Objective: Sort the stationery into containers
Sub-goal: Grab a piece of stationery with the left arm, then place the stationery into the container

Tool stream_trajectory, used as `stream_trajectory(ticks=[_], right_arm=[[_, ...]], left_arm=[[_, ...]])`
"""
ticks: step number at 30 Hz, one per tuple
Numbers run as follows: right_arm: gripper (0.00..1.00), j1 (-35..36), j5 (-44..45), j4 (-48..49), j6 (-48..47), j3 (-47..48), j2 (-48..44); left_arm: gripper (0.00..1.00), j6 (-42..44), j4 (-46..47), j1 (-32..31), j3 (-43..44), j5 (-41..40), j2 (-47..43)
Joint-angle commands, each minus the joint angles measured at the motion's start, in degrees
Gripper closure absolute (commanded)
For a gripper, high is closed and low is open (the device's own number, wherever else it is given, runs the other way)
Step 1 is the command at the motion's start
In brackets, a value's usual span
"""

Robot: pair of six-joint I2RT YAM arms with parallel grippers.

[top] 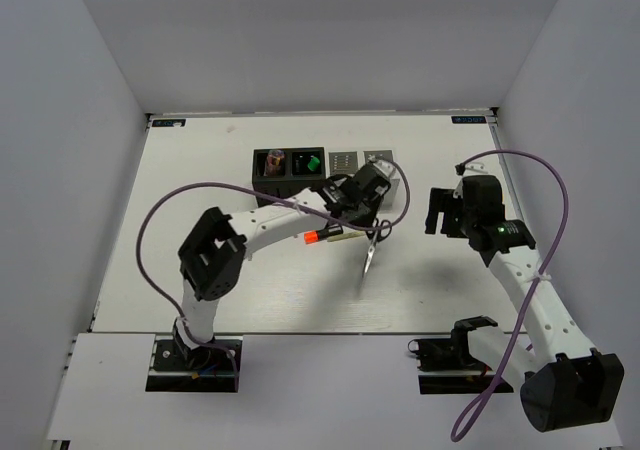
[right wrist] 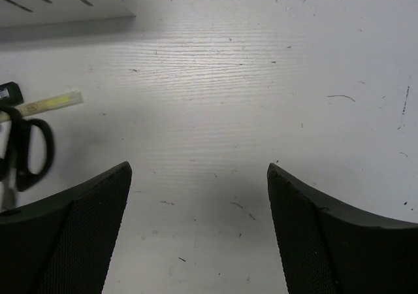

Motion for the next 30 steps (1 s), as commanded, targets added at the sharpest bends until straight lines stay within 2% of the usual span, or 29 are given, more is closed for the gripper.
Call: stream_trajectory(ticks=[1,6,11,14,16,17,22,26,30], right_arm=[[0.15,-0.11,-1.49,1.95,-0.59,-0.03,-0.82],[0.15,-0.11,-2.54,2.04,-0.95,-0.29,-0.56],[0.15,-0.11,-5.70,2.47,-2.70,-0.90,-0.73],[0.15,-0.02,-6.94,2.65,-3.67,-1.43,-0.73],[0.15,-0.02,-10.09,2.82,-3.85,-1.96,-0.82],[0.15,-0.10,-10.36,2.91,-4.20,-1.96,-0.73],[0.15,-0.10,-11.77,3.09,-4.64,-2.49,-0.82],[0.15,-0.11,-12.12,3.09,-5.08,-2.49,-1.08],[0.15,-0.10,-12.03,3.09,-5.16,-2.57,-1.17]], left_arm=[[1.00,2.00,2.58,1.64,3.07,-2.69,-8.82],[1.00,4.72,9.52,4.54,1.49,-5.86,-13.58],[1.00,13.49,27.78,7.44,-2.64,-10.68,-15.34],[1.00,18.59,38.14,9.46,-2.47,-10.87,-13.68],[1.00,21.51,42.64,10.52,-1.08,-10.87,-12.01],[1.00,25.52,45.19,10.87,-0.19,-10.87,-10.09],[1.00,33.63,56.35,11.49,1.22,-12.36,-5.68],[1.00,40.92,58.66,11.75,4.65,-14.30,-0.49],[1.00,43.13,62.52,12.19,3.60,-15.79,2.59]])
